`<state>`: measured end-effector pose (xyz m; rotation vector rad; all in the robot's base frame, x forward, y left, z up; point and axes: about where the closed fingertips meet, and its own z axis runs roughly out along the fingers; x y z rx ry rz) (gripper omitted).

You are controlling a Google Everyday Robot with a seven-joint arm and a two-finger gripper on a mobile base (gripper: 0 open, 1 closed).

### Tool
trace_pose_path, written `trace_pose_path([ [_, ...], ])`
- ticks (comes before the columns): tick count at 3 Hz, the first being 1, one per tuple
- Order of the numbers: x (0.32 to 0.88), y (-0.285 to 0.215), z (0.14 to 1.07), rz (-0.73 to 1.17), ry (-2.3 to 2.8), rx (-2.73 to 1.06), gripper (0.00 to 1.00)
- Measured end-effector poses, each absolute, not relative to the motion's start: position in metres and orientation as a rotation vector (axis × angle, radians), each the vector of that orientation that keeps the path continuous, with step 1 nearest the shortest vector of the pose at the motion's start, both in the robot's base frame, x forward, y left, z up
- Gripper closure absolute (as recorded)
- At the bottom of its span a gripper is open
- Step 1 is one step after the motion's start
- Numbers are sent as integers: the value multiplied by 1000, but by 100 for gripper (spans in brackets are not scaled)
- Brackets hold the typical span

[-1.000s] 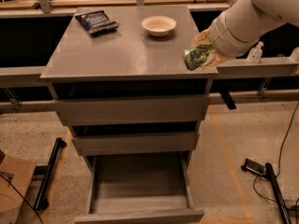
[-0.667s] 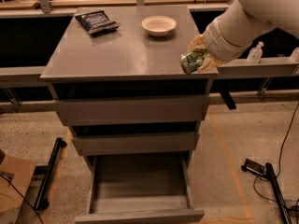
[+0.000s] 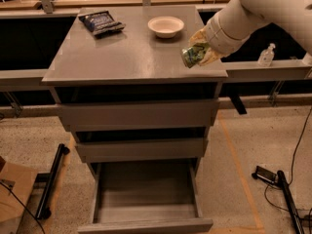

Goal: Pick green can from bottom drawer and place on counter

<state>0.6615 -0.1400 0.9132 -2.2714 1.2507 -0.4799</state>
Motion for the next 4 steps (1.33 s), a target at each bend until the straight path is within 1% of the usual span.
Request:
trace_pose_path([
  [1, 689, -126, 912, -473, 1179, -2262, 82],
  [3, 731, -100, 897, -385, 1067, -2185, 35],
  [4, 737, -93, 893, -358, 1041, -2152, 12],
])
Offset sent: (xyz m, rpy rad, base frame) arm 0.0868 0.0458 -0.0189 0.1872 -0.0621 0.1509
